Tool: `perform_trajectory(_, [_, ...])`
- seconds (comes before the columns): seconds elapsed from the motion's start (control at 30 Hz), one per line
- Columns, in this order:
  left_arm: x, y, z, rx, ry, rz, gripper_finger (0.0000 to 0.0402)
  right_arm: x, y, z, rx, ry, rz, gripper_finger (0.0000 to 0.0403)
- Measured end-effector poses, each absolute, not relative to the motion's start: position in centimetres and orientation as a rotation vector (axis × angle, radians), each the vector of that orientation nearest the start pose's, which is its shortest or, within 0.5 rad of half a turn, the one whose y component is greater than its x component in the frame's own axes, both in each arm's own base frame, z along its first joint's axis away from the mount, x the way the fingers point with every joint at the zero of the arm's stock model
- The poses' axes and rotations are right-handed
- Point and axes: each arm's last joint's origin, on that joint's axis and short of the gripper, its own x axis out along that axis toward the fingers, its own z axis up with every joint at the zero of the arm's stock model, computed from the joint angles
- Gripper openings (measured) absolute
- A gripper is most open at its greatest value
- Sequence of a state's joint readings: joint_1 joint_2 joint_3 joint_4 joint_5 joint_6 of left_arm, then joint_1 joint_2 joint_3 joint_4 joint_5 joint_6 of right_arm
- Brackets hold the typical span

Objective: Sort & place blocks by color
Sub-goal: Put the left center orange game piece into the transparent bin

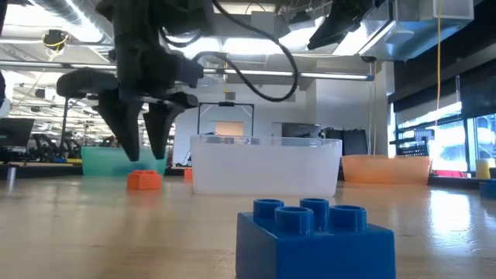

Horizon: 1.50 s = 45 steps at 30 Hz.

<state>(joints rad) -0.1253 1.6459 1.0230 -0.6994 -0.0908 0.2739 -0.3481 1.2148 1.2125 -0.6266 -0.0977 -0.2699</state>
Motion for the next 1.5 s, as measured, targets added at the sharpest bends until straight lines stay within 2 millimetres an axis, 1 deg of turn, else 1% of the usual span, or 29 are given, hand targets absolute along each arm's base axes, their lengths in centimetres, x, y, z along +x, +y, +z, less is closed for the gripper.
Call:
perform_trajectory(0.27, [28.5,-3.3,16.3,0.403,1.344,-0.23,0.0187,23.7,-8.3,35.4,-0.121,0.642,-0.157,0.0173])
perform_trajectory(0.37, [28.4,-3.3,15.8,0.404,1.32,-0.221,0.0187,23.7,-8.3,35.4,-0.121,0.642,-0.157,0.0173])
perform_trajectory(0.63, [28.6,-3.3,15.7,0.384,1.298,-0.211,0.0187,23.7,-8.3,35.4,-0.12,0.642,-0.157,0.0173])
perform_trajectory(0.83, [27.9,-3.2,15.5,0.3,1.372,-0.16,0.0187,23.7,-8.3,35.4,-0.115,0.641,-0.159,0.0173])
perform_trajectory(1.1, [27.3,-3.2,15.6,0.234,1.433,-0.105,0.0187,23.7,-8.3,35.4,-0.116,0.641,-0.159,0.0173])
perform_trajectory(1.27, [27.3,-3.2,15.7,0.192,1.441,-0.061,0.0187,23.7,-8.3,35.4,-0.116,0.641,-0.159,0.0173])
perform_trajectory(1.43, [27.6,-3.2,16.8,0.183,1.41,-0.044,0.0187,23.7,-8.3,35.4,-0.118,0.641,-0.158,0.0173])
perform_trajectory(1.5, [27.8,-3.2,17.5,0.192,1.37,-0.031,0.0187,23.7,-8.3,35.4,-0.118,0.641,-0.158,0.0173])
